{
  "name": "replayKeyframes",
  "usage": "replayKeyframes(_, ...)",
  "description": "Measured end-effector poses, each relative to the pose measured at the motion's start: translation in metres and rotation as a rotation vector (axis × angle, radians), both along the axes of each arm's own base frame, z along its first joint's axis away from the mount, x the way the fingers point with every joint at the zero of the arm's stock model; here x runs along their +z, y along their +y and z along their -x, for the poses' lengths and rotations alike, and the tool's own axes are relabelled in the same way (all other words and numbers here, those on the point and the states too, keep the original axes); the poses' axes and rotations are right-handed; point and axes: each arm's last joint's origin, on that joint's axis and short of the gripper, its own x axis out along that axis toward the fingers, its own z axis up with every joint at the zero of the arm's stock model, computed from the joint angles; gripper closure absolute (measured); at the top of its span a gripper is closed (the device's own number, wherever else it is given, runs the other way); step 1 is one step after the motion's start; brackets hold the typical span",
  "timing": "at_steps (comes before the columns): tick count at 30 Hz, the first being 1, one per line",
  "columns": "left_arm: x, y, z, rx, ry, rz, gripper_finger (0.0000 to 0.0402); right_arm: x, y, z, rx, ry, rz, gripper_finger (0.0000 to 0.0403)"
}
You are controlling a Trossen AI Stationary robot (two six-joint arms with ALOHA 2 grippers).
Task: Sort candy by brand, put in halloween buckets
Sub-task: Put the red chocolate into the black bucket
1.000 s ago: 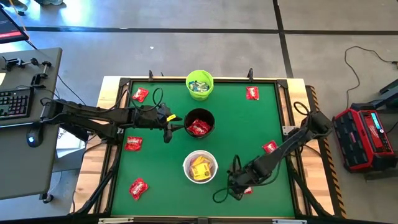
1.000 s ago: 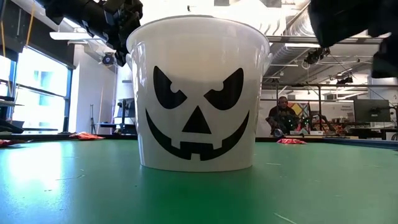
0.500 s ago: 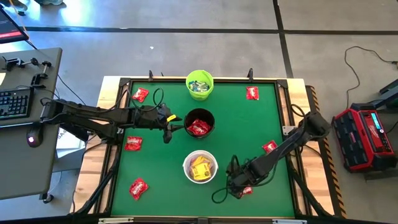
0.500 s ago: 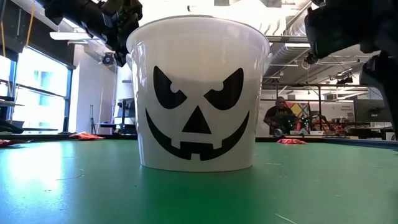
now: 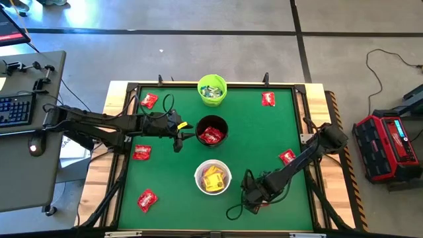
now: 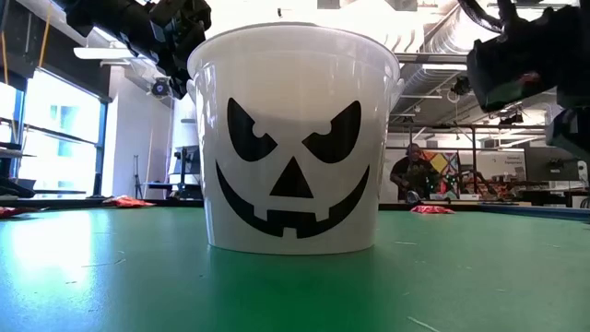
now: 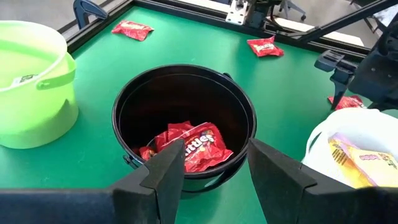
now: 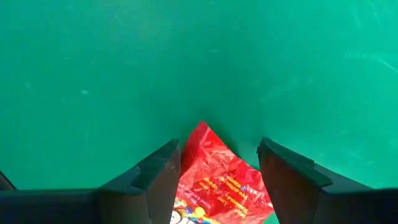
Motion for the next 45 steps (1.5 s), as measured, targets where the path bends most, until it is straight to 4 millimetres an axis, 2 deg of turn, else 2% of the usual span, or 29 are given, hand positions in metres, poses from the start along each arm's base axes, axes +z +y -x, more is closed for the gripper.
replayKeyframes(4, 0.000, 0.000, 0.000, 0.000, 0.000, -0.001, 0.0236, -0.002, 0.001, 0.000, 0.002, 0.013, -0.004, 0.0235)
replayKeyframes(10, 0.000, 0.000, 0.000, 0.000, 0.000, 0.000, 0.0236, -0.003, 0.001, 0.001, 0.013, 0.025, -0.015, 0.0372)
replayKeyframes(12, 0.000, 0.000, 0.000, 0.000, 0.000, 0.000, 0.0236, -0.003, 0.000, 0.000, 0.022, 0.027, -0.019, 0.0392)
replayKeyframes(16, 0.000, 0.000, 0.000, 0.000, 0.000, 0.000, 0.0236, -0.001, -0.002, -0.002, 0.042, 0.044, -0.038, 0.0397)
replayKeyframes(21, 0.000, 0.000, 0.000, 0.001, 0.000, 0.000, 0.0236, 0.013, 0.001, -0.008, 0.072, 0.036, -0.032, 0.0401)
replayKeyframes(27, 0.000, 0.000, 0.000, 0.000, 0.000, 0.000, 0.0236, 0.035, 0.012, -0.007, 0.095, 0.034, 0.012, 0.0402)
replayKeyframes(34, 0.000, 0.000, 0.000, 0.001, 0.000, 0.000, 0.0236, 0.070, 0.018, -0.019, 0.083, -0.077, 0.078, 0.0403)
replayKeyframes(38, 0.000, 0.000, 0.000, 0.000, 0.000, -0.001, 0.0236, 0.094, 0.010, -0.031, 0.068, -0.140, 0.111, 0.0403)
replayKeyframes(45, 0.000, 0.000, 0.000, 0.000, -0.001, -0.001, 0.0236, 0.133, -0.023, -0.058, 0.080, -0.224, 0.178, 0.0403)
